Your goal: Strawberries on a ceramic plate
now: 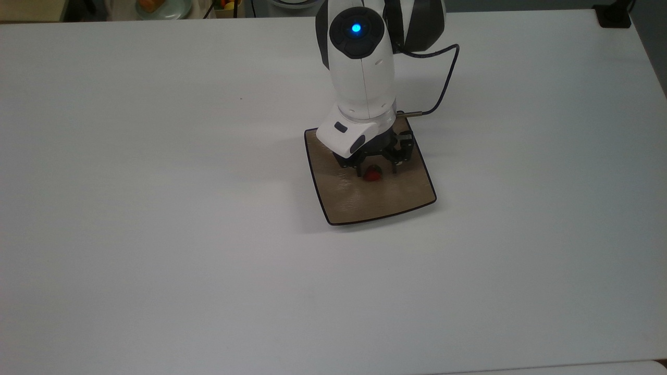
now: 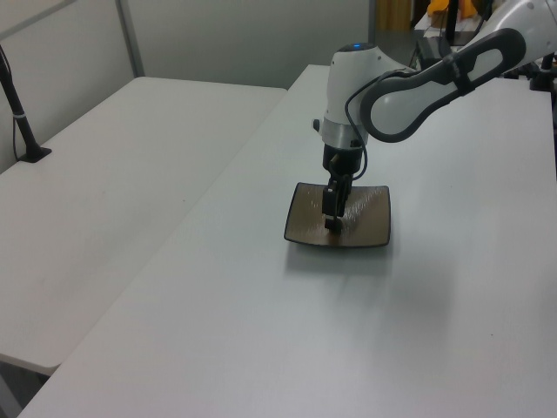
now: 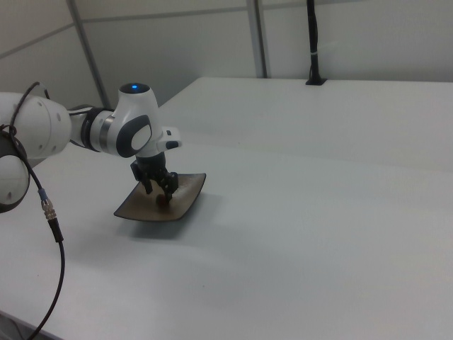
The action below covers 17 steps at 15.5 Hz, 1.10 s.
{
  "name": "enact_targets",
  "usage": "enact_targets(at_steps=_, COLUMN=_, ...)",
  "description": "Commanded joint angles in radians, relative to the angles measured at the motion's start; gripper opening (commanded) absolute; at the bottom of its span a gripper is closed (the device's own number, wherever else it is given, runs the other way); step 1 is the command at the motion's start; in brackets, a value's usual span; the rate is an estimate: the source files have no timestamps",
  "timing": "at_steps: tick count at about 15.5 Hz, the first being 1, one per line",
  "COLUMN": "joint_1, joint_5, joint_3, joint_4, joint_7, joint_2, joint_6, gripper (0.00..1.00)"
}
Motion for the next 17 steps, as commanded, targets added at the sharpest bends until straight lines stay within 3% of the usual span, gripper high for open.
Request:
enact_targets(at_steps=1, joint_1=0.007, joint_5=0.008, joint_3=-0.001, joint_4=-0.011, joint_7=0.004, joint_2=-0.012, joint_6=0.024, gripper=1.00)
enact_targets(at_steps=5, joint_1=0.010, joint_5=-0.023, joint_3=-0.001, joint_4=0.000, joint_7=0.006, joint_2=-0.070, joint_6=-0.022, gripper=1.00)
enact_targets(at_steps=9, joint_1=0.007, joint_5=-0.167, joint_3=-0.001, joint_4=0.003, joint_7=0.007, joint_2=-0.197, joint_6=-0.235, gripper=1.00)
enact_targets(at_steps=13, joint_1=-0.020, joint_5=-0.181, joint_3=-0.012, joint_4=0.038, joint_7=0.006, joint_2=-0.337, joint_6=-0.465, gripper=1.00)
enact_targets(at_steps=17, joint_1=-0.073, joint_5=-0.184, joint_3=-0.012, joint_4=0.058, joint_7=0.007, joint_2=-0.455, joint_6=-0.602, gripper=1.00)
